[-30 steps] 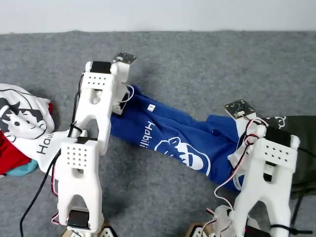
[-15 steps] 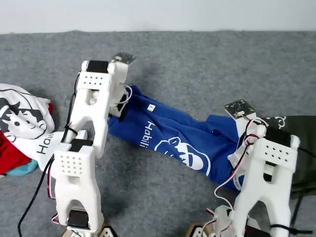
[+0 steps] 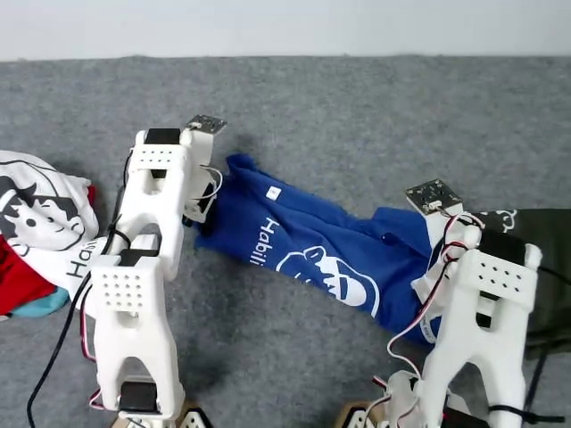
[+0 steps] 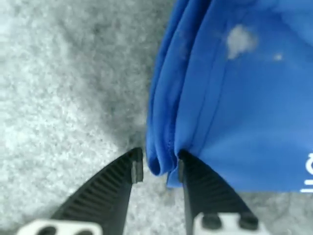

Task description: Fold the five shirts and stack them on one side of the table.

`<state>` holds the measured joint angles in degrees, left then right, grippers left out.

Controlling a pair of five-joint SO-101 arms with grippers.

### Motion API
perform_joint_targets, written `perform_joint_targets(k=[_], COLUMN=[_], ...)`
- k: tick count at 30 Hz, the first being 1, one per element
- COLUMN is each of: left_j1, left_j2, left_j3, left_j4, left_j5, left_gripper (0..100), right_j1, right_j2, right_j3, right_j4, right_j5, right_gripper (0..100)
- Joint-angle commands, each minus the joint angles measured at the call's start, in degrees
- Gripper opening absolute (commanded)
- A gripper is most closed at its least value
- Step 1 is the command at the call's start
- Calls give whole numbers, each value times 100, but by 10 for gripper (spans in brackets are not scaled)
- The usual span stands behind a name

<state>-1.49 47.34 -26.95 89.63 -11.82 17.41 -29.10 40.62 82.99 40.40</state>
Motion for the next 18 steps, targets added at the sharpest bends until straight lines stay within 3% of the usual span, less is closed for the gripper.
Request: perform_joint_targets(k=[1,7,11,18], left_j1=[141,299,325,308], left_j2=[352,475,466,0], left_j3=[-163,-251,-242,-251], left_j4=[-255,-264,-211,835], left_j5=[-44,-53,-53,-167], left_gripper=[122,10,13,13], right_j1=[66,57,57,57], right_j2=[-136,-136,-136,-136], right_j3=[-18,-18,-18,-18], right_j4=[-4,-4,-4,-4], right_j5=[-62,-62,-70,-70], right_gripper=[318,318,318,318])
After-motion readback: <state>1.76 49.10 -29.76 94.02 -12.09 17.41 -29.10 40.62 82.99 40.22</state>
